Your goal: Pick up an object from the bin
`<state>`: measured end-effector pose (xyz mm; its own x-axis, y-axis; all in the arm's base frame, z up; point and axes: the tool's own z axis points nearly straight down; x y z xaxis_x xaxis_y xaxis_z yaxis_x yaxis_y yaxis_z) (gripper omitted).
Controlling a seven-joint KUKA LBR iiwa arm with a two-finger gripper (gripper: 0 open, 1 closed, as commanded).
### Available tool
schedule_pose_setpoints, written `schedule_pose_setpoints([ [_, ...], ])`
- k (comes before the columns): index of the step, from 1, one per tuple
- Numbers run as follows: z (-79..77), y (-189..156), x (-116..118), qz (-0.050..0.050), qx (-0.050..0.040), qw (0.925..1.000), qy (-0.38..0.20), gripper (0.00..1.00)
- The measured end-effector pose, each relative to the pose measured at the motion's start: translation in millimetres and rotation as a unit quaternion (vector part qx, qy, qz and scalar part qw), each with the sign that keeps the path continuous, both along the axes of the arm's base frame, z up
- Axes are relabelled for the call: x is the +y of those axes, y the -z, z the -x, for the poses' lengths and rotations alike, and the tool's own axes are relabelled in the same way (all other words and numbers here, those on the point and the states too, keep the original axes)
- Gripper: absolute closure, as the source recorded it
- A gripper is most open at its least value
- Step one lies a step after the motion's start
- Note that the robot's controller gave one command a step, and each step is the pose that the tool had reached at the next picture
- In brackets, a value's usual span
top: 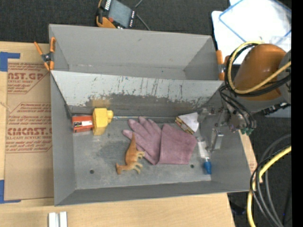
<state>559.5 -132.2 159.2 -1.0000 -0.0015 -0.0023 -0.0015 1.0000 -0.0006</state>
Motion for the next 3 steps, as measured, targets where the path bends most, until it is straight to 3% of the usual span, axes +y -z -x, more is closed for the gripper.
schedule_pose_setpoints([
  [1, 7.8, 67, 3, 0.001, -0.0031, 0.9976, -0.069, 0.0],
  [2, 35.5, 89, -2, 0.001, -0.0048, 0.9952, -0.097, 0.0],
  [3, 15.5, 89, 72, 0.002, -0.0071, 0.9688, -0.248, 1.0],
])
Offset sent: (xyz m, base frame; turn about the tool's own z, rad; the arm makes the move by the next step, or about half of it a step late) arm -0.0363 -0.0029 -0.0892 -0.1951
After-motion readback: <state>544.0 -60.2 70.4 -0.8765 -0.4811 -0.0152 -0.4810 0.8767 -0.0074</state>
